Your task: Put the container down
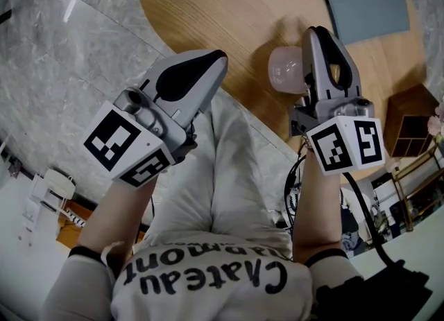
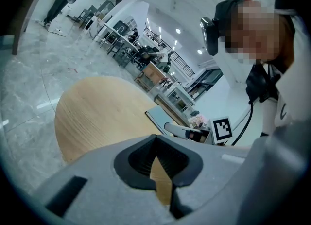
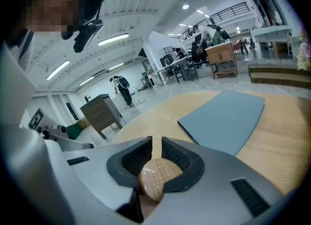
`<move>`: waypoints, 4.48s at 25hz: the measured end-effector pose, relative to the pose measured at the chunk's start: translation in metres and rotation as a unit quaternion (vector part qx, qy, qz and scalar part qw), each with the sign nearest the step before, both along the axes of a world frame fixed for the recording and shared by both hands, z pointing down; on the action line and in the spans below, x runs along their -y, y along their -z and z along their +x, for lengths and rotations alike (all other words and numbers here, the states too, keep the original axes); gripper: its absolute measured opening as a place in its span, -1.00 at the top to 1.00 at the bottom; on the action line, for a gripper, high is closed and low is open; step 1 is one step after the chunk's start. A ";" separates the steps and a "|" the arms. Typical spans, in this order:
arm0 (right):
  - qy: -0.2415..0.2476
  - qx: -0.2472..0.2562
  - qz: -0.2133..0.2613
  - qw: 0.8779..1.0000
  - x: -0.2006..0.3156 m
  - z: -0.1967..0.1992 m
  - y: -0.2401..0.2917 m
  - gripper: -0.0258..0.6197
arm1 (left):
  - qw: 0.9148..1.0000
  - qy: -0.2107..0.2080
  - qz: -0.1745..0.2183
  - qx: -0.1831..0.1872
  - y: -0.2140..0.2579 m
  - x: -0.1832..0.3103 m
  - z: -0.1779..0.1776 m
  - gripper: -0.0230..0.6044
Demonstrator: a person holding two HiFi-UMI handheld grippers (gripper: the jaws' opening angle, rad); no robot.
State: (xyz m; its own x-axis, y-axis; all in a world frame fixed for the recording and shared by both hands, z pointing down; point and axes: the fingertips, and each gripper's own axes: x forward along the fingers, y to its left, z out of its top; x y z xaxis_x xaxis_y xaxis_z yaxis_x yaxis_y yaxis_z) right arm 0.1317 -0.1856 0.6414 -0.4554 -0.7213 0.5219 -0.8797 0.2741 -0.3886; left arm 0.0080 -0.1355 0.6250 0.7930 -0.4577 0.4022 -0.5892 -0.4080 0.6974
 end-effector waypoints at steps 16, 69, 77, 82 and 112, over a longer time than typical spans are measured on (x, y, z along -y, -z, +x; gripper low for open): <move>0.068 -0.104 0.065 0.990 -0.009 -0.026 0.010 0.72 | 1.000 -0.006 -0.001 -0.007 -0.003 -0.009 0.002 0.88; 0.126 -0.279 0.179 0.935 -0.042 -0.071 0.006 0.70 | 1.000 -0.006 0.015 -0.009 -0.014 -0.051 -0.025 0.88; 0.127 -0.281 0.185 0.933 -0.044 -0.071 0.006 0.70 | 1.000 -0.003 0.017 -0.008 -0.020 -0.056 -0.024 0.88; 0.120 -0.289 0.188 0.931 -0.043 -0.070 0.008 0.70 | 1.000 -0.002 0.015 -0.009 -0.020 -0.058 -0.024 0.88; 0.075 -0.283 0.217 0.931 -0.042 -0.066 0.011 0.66 | 0.998 -0.034 0.032 -0.040 -0.025 -0.045 -0.002 0.88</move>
State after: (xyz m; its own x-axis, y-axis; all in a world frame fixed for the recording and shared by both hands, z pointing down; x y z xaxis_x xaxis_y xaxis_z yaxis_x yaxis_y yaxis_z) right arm 0.0661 -0.1438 0.6308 -0.3094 -0.8703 0.3833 -0.8491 0.4343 0.3008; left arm 0.0059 -0.0903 0.6499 0.8513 -0.4250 0.3078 -0.5022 -0.4894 0.7130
